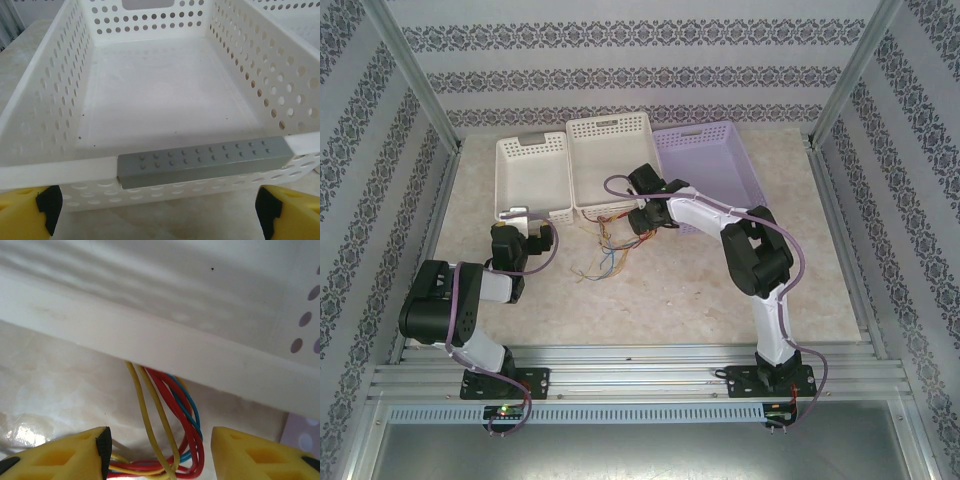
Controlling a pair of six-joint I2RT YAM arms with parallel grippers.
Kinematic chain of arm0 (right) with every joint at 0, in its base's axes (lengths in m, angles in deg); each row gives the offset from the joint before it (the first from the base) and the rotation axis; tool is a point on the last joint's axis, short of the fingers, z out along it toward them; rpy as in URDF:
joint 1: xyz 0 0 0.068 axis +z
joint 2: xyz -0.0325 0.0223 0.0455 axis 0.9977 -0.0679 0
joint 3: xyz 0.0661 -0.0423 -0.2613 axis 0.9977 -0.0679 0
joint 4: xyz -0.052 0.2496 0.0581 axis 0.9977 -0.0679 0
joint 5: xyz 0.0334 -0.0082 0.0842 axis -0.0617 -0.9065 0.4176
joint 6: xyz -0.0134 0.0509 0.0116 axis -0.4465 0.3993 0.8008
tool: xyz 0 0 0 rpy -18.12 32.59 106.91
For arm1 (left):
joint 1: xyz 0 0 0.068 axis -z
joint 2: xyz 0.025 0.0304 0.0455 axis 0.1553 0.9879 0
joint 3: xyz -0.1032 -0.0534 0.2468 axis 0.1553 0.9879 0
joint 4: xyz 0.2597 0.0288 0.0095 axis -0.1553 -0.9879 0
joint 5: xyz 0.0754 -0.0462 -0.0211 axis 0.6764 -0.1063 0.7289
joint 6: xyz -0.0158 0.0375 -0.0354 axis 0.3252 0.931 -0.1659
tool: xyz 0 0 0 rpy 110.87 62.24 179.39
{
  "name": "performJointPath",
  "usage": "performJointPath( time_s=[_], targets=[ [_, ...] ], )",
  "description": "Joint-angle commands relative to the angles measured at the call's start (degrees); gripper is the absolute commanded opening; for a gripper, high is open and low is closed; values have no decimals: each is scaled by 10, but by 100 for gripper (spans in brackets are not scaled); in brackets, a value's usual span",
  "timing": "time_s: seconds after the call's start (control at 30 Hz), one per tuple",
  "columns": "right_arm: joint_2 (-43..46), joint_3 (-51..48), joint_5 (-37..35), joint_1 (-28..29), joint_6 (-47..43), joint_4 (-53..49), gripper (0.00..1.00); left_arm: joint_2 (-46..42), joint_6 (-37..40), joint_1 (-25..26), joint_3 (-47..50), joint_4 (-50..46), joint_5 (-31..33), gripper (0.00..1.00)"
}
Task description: Untangle the cables
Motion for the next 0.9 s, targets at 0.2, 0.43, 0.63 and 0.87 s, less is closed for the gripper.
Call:
performJointPath(
  time_s=[0.2,0.43,0.63,0.87],
  targets=[
    [-35,17,-25,-2,1,32,53,1,12,-6,-8,1,-9,100],
    [-51,17,-35,-5,2,41,42,1,12,-6,-8,1,-9,100],
    [-34,-13,-24,-4,10,64,28,1,12,-6,-8,1,-9,100],
    [10,-51,-21,13,6,73,9,1,11,-6,-9,0,-10,100]
  ],
)
